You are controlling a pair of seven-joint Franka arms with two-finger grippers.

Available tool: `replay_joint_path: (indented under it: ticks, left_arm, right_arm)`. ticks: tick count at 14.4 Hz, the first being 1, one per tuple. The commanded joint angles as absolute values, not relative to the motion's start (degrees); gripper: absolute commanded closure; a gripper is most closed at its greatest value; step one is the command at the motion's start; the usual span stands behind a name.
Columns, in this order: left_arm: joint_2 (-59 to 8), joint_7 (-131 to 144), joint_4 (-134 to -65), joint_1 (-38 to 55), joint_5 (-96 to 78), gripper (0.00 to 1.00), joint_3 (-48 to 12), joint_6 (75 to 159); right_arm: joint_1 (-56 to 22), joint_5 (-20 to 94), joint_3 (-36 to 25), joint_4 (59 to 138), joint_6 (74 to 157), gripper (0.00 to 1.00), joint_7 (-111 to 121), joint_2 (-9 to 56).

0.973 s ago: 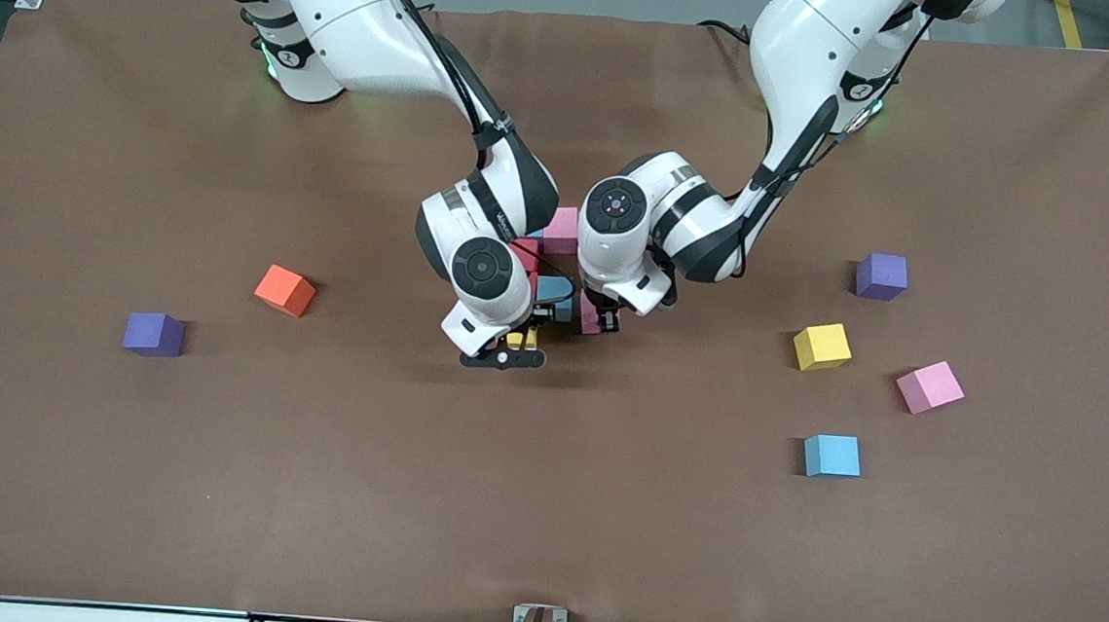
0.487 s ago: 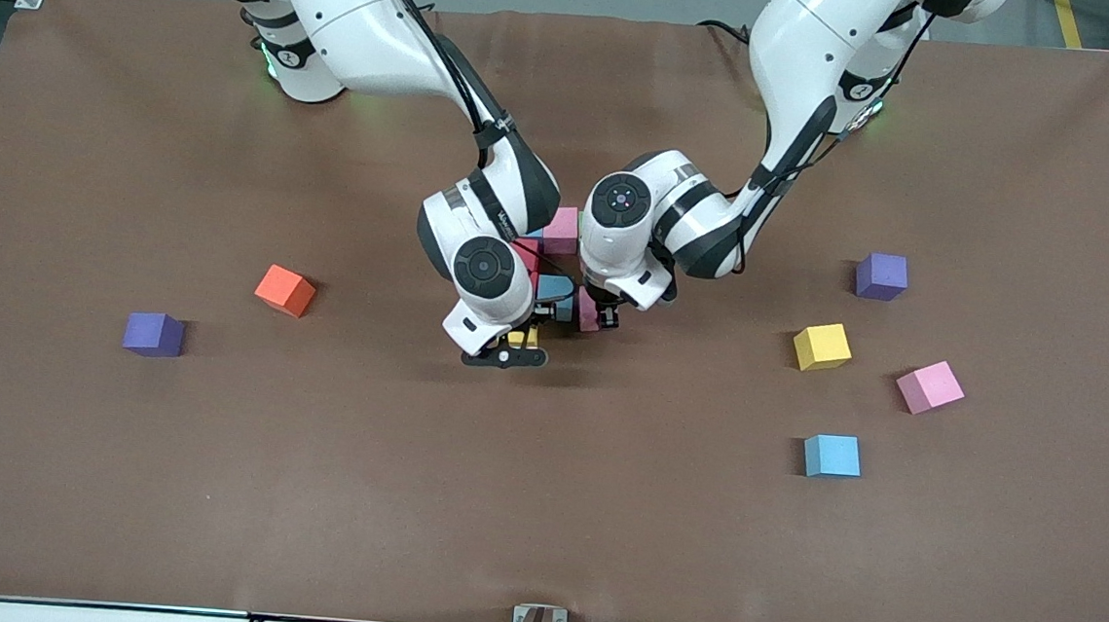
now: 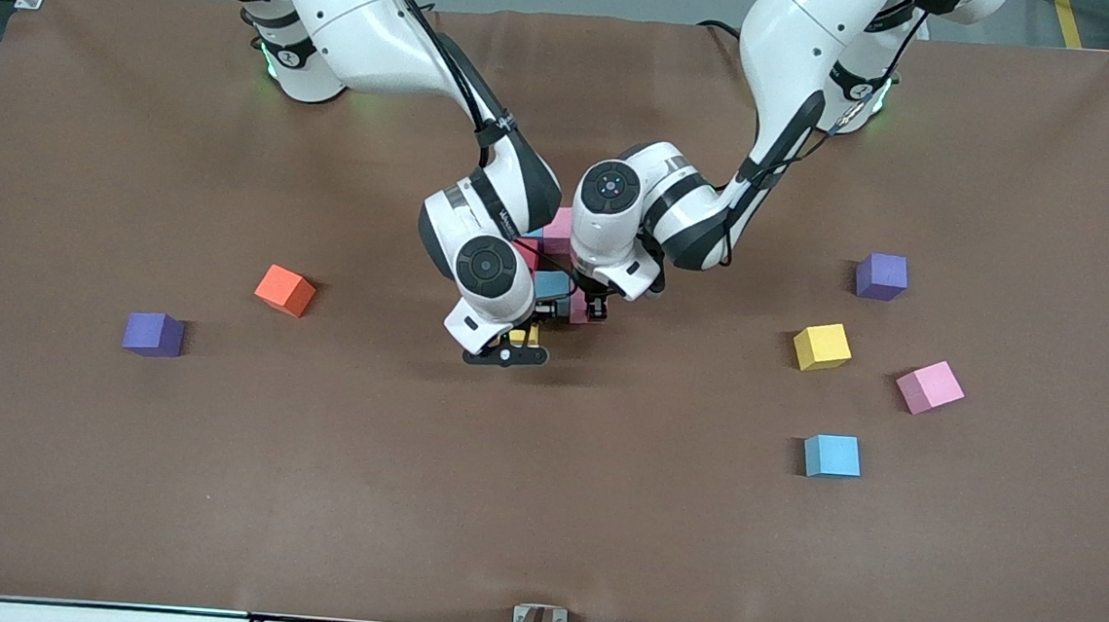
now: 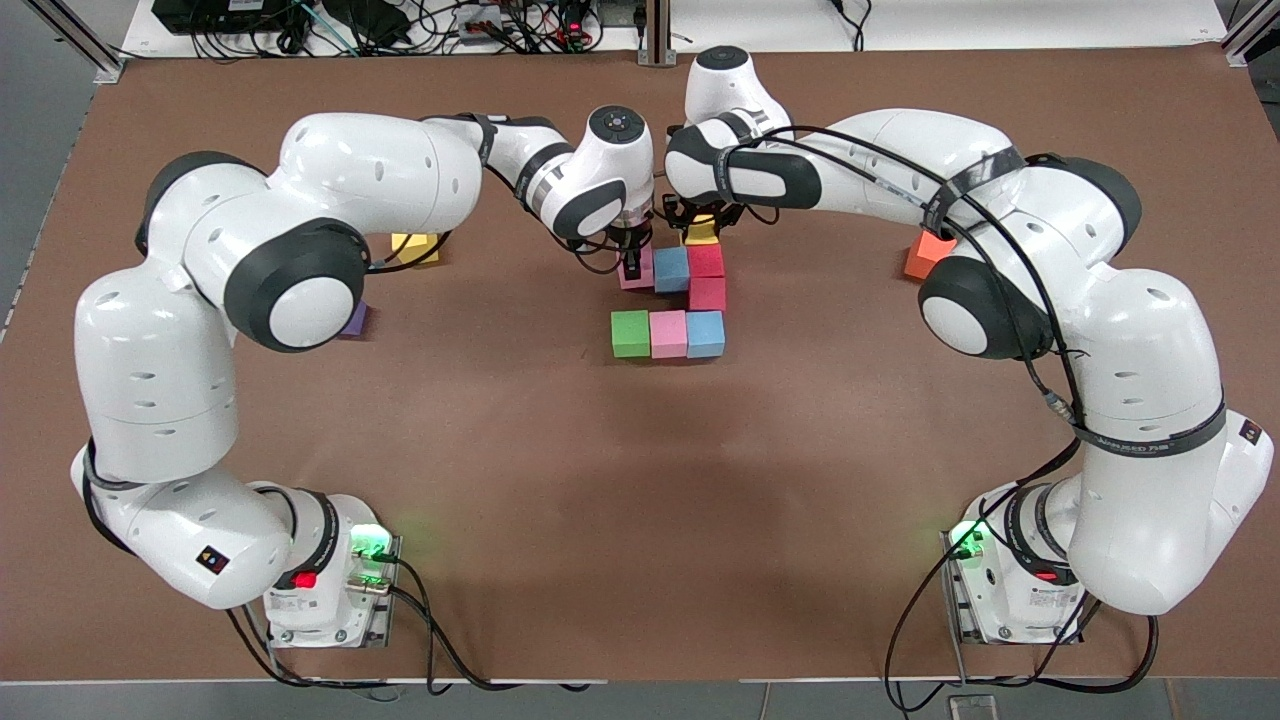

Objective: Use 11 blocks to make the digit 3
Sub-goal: 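Carry the pink cube with the left gripper beside the yellow cube, then open the left gripper on the pink cube while the right gripper releases yellow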

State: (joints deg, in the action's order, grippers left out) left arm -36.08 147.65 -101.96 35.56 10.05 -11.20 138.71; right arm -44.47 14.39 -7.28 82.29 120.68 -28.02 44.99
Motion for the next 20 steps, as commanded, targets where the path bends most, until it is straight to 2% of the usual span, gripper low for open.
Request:
replay_joint_path:
  ticks: [1,6,8,9,10,11,18,20]
  left_arm:
    - [-35.2,148.5,-103.5,35.6,11.8,0.75,-11.2,139.7]
    - [-34.7,148.1,-104.4,35.6,12.0,0.74,-11.2,139.4]
    - [-34.9,148.1,-104.4,35.7,12.5,0.64,-11.2,139.4]
    - [-34.8,148.0,-104.4,35.7,12.6,0.51,-11.2,139.4]
    - [-34.8,147.7,-104.4,35.7,12.6,0.33,-11.2,139.3]
    - [-34.8,147.5,-104.3,35.7,12.7,0.00,-11.2,139.2]
    - [-30.5,142.7,-104.4,35.4,14.9,0.00,-11.3,138.1]
    - [-27.9,138.7,-104.1,34.9,14.9,0.00,-11.3,133.6]
  right_arm:
    - [-45.3,15.0,-7.1,85.8,120.6,0.51,-29.0,43.2]
    - [-45.3,15.0,-7.1,85.8,120.6,0.49,-28.8,43.2]
    - [-45.3,15.0,-7.1,85.8,120.6,0.49,-28.8,43.2]
    - [-45.3,15.0,-7.1,85.8,120.6,0.49,-28.8,43.2]
    - [-45.3,15.0,-7.1,85.8,120.6,0.49,-28.7,43.2]
    - [-45.3,15.0,-7.1,85.8,120.6,0.49,-28.7,43.2]
    - [-45.2,14.7,-7.1,85.6,120.7,0.49,-28.0,43.3]
    - [-45.1,14.7,-7.1,85.6,120.7,0.49,-28.0,43.3]
